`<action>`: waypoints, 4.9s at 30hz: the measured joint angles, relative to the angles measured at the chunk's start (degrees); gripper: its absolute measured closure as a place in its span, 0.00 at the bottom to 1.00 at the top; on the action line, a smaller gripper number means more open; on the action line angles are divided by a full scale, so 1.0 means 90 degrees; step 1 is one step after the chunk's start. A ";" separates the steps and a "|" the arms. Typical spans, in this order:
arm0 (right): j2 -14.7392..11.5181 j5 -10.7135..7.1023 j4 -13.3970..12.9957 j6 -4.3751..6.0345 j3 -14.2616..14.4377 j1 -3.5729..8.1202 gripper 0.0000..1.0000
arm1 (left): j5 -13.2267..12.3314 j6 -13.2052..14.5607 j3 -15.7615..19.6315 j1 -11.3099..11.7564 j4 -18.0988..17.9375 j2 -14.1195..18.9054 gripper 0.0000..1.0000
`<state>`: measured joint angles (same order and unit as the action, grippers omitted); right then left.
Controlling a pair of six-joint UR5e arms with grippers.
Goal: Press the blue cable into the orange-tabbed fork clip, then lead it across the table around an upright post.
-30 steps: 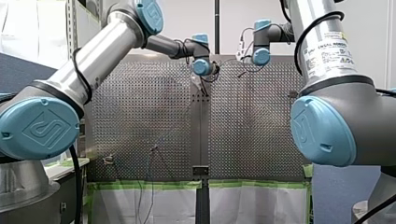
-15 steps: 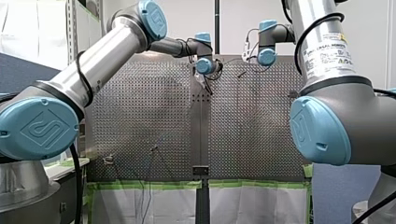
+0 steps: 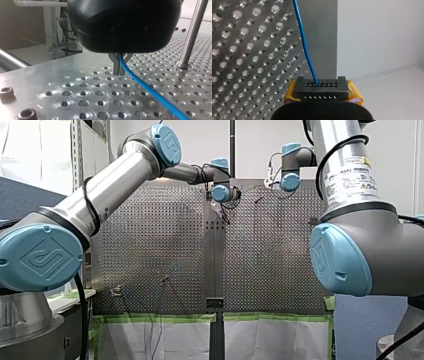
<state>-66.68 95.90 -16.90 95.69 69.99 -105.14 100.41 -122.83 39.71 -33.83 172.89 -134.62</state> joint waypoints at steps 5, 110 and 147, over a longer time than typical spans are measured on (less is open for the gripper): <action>0.0004 -0.0004 -0.0011 0.0016 0.0096 0.0062 1.00 | 0.0008 0.0015 0.0097 0.0004 -0.0020 -0.0010 1.00; 0.0816 0.0111 -0.0614 -0.0180 0.1724 -0.0097 1.00 | 0.0602 0.0934 0.0669 -0.0045 0.0616 -0.0044 1.00; 0.1168 0.0283 -0.0730 -0.0285 0.1934 -0.0090 1.00 | 0.0615 0.0934 0.0705 -0.0035 0.0626 -0.0044 1.00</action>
<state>-56.17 98.44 -23.46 93.12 87.39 -105.96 105.95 -114.43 46.06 -34.14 178.52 -135.02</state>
